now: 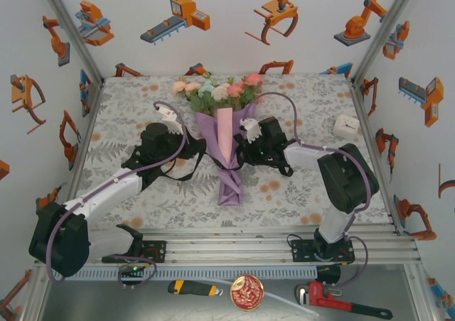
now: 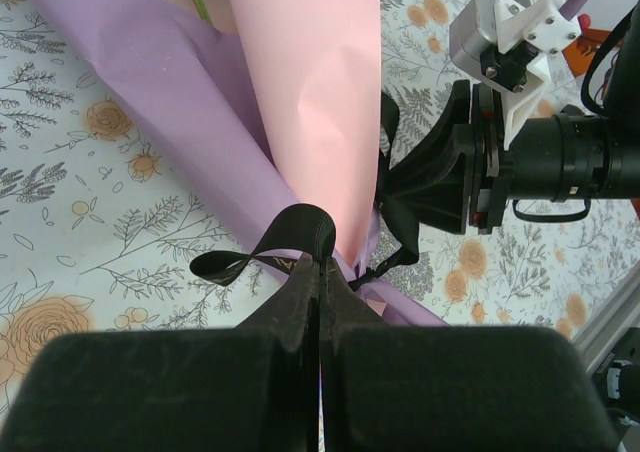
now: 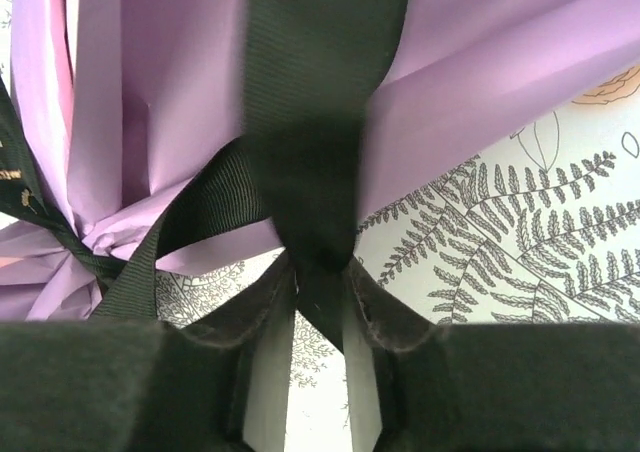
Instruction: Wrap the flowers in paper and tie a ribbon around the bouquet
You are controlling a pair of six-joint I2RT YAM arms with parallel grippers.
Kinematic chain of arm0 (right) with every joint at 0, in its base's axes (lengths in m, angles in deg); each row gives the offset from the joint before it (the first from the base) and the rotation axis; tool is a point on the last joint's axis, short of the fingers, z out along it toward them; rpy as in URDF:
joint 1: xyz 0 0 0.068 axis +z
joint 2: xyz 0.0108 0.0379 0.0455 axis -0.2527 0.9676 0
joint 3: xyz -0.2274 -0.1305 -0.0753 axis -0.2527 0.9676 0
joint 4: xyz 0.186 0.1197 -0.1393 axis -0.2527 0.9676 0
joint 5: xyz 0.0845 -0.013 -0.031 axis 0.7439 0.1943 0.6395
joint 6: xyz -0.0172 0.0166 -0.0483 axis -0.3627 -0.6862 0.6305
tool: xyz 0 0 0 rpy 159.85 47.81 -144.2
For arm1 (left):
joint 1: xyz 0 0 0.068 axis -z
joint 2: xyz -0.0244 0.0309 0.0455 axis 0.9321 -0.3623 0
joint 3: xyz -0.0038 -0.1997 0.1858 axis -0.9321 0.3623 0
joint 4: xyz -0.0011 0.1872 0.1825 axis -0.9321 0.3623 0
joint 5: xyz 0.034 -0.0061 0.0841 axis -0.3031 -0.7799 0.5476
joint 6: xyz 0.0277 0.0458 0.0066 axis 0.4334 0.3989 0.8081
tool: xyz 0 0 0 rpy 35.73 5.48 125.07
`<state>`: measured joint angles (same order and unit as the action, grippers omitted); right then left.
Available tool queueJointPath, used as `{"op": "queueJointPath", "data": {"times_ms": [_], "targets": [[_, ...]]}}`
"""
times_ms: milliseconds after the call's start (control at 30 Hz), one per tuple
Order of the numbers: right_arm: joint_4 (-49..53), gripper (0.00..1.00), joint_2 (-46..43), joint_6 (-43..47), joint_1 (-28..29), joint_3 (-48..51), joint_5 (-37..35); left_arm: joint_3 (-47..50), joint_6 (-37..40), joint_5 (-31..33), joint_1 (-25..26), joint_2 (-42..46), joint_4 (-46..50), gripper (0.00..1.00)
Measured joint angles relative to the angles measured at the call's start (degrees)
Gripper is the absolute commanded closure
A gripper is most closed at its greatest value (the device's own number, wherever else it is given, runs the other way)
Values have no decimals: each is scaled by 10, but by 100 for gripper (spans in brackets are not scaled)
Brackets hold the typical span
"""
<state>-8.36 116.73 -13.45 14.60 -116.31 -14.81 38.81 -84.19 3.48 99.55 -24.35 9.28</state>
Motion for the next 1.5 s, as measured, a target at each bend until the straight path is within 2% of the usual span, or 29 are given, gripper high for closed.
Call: {"op": "queueJointPath", "data": {"times_ms": [100,500,667,800,1033,1300,1367,1433,1500], "targets": [[7,100,-14,1,0,1,-5,0,0,3,0,1,2,100],[57,100,-268,4,0,14,-72,0,45,50,0,114,82,100],[84,100,-310,5,0,2,-103,0,65,63,0,140,106,100],[94,100,-315,-4,0,-12,-98,0,73,58,0,153,107,100],[79,100,-247,-59,41,-70,-56,5,97,30,18,169,108,100],[46,99,-47,-118,137,-219,-21,24,125,14,45,208,111,100],[48,83,9,-137,156,-265,-12,28,127,12,46,212,111,100],[57,74,51,-158,167,-302,-1,33,129,12,48,215,111,100],[73,69,72,-169,172,-322,0,36,132,13,48,215,111,100]]}}
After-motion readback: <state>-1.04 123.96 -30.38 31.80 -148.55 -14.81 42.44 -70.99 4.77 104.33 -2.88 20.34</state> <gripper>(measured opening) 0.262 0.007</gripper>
